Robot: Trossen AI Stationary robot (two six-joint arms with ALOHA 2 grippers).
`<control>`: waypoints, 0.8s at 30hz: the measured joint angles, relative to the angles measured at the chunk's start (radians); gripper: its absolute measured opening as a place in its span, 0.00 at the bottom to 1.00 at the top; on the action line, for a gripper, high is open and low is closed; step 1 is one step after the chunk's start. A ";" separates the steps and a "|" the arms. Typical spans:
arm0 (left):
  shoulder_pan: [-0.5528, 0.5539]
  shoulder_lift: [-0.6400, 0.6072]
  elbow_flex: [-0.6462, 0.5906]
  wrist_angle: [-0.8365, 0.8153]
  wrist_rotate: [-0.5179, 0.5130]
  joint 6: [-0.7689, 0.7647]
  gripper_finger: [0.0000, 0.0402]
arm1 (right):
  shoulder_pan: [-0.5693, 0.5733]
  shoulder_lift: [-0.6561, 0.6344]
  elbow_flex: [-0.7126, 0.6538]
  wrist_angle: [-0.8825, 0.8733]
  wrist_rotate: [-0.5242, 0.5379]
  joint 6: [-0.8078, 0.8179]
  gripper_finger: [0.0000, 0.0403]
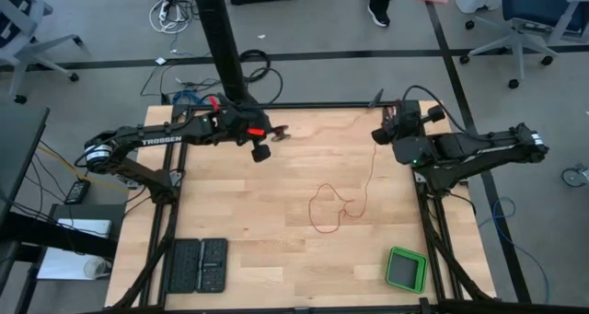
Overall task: Coil cords
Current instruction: Coil the red wire cable onto the black spool
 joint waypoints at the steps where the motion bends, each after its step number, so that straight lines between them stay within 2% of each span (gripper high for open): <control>1: 0.000 0.000 0.000 -0.021 -0.049 0.002 0.00 | 0.000 -0.003 0.000 0.001 0.000 -0.002 0.00; 3: 0.000 0.000 0.000 -0.055 -0.140 0.004 0.00 | 0.000 -0.012 0.000 0.002 0.000 -0.002 0.00; 10: 0.000 0.000 0.000 -0.174 -0.413 0.170 0.00 | 0.000 -0.044 0.000 0.002 -0.001 -0.012 0.00; 17: 0.000 0.000 0.000 -0.203 -0.698 0.274 0.00 | 0.026 -0.061 0.000 0.004 -0.003 -0.012 0.00; 24: 0.002 0.000 0.000 -0.196 -0.859 0.365 0.00 | 0.115 -0.059 0.000 0.052 -0.050 -0.019 0.00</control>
